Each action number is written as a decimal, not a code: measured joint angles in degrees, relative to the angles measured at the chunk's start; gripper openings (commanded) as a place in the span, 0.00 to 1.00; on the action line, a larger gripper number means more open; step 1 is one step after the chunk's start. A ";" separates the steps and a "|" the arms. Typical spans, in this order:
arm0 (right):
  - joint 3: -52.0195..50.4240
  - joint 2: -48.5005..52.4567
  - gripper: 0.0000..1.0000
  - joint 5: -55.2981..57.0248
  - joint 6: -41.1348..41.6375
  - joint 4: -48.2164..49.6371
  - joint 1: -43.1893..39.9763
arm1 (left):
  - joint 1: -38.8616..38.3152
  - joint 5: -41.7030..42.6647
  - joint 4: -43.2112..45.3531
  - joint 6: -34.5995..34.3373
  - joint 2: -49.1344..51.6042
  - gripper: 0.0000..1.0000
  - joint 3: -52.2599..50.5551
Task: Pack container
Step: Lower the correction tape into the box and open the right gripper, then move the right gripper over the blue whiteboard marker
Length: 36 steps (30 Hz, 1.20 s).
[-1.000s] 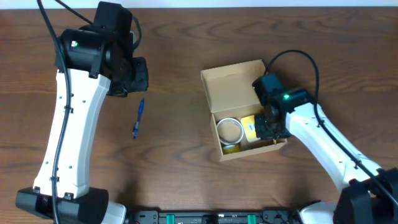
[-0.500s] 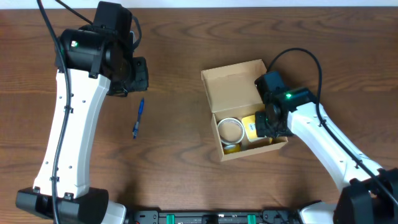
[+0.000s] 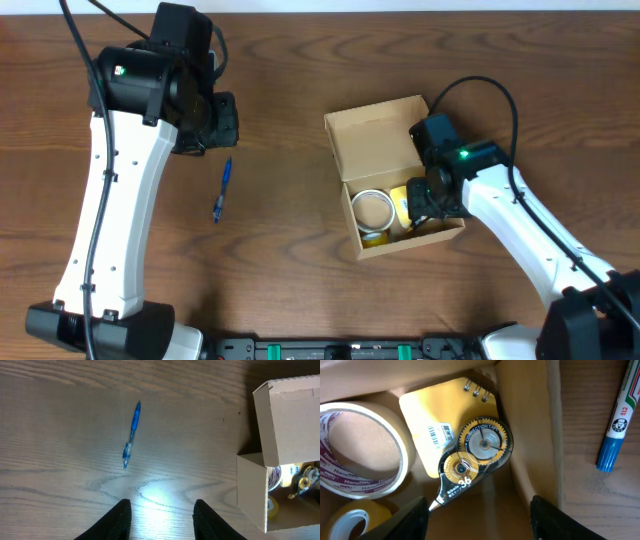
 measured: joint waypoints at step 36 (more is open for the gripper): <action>-5.81 -0.57 0.85 1.40 -5.62 9.07 -21.97 | 0.00 0.00 0.96 0.26 0.00 0.45 0.00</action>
